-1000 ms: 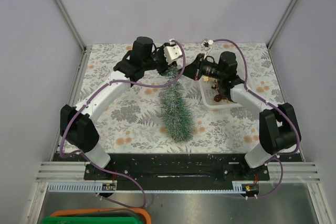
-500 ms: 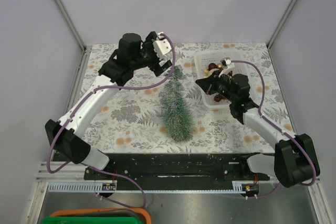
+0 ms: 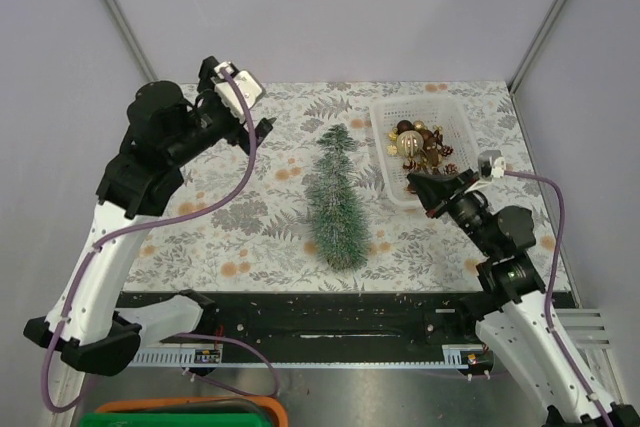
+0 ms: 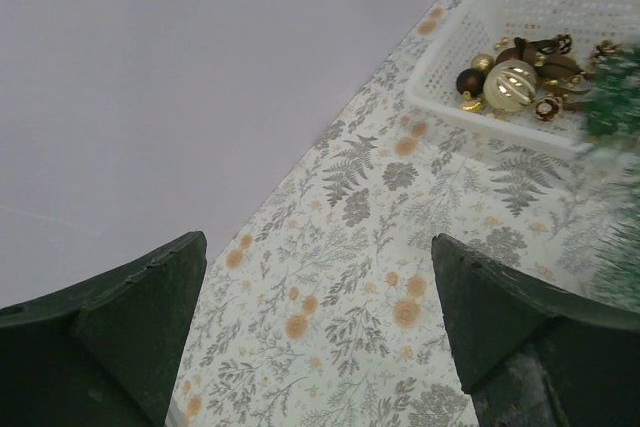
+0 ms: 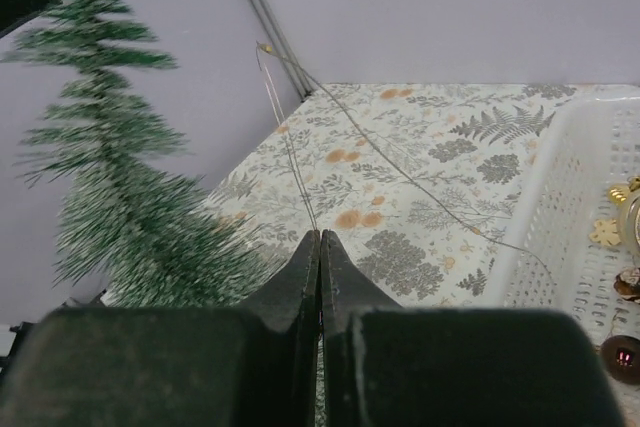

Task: Decorate the small christmas tree

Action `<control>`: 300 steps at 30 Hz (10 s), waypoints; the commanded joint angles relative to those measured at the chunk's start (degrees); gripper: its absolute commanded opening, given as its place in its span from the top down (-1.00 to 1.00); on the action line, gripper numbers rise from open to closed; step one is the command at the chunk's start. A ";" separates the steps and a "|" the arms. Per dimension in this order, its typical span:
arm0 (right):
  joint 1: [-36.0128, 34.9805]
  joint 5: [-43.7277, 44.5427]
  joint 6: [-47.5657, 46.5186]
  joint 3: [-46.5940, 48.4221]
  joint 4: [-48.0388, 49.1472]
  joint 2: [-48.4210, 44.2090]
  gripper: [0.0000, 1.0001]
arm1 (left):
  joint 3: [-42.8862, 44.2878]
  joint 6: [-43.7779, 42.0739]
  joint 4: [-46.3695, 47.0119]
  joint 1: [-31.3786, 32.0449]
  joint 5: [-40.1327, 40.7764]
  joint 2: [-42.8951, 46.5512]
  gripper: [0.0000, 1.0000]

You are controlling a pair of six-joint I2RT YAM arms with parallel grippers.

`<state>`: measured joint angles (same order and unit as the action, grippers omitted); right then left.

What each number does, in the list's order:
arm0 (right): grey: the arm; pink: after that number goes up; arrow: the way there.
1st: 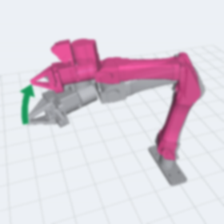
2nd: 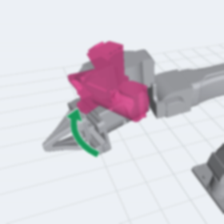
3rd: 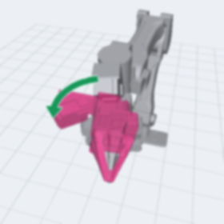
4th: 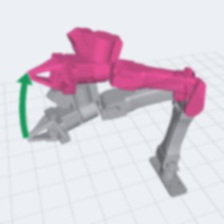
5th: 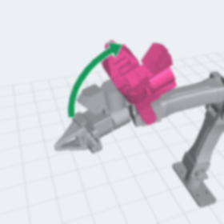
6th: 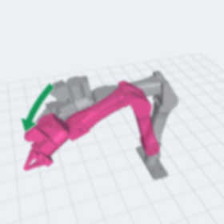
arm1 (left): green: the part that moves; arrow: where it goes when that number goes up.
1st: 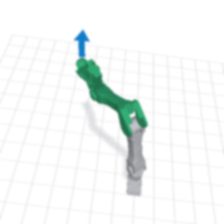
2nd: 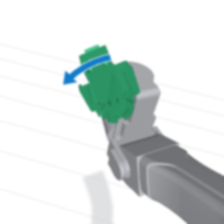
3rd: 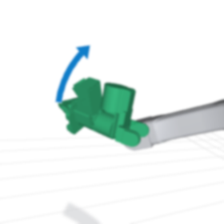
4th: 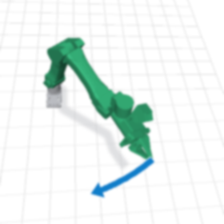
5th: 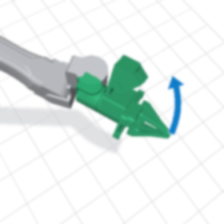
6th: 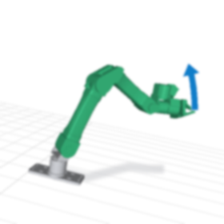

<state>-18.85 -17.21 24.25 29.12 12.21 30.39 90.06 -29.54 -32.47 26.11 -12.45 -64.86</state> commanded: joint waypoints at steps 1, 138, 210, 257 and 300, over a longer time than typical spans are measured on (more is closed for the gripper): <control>-2.32 -2.55 0.27 0.49 -9.91 -5.42 1.00 | 3.71 3.09 -7.07 0.00 -6.25 2.89 -0.98; -4.88 -9.15 -9.58 6.56 -9.40 -5.70 1.00 | 16.63 66.63 12.78 28.38 -26.58 -29.18 -0.98; -6.55 -12.58 -10.72 7.17 -10.10 -1.39 0.85 | 7.69 31.56 -2.42 21.97 -25.87 -6.78 0.84; -9.98 -15.66 -20.03 12.36 -14.84 -2.18 0.65 | 10.56 26.63 8.56 15.47 3.92 -6.41 -0.98; -9.98 -16.45 -20.56 12.62 -15.19 -1.92 0.77 | 26.75 27.43 -6.73 -0.44 -42.04 -27.78 0.26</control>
<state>-28.40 -32.67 3.46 39.97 -4.36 28.25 115.90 -0.16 -40.21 25.85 -53.36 -93.17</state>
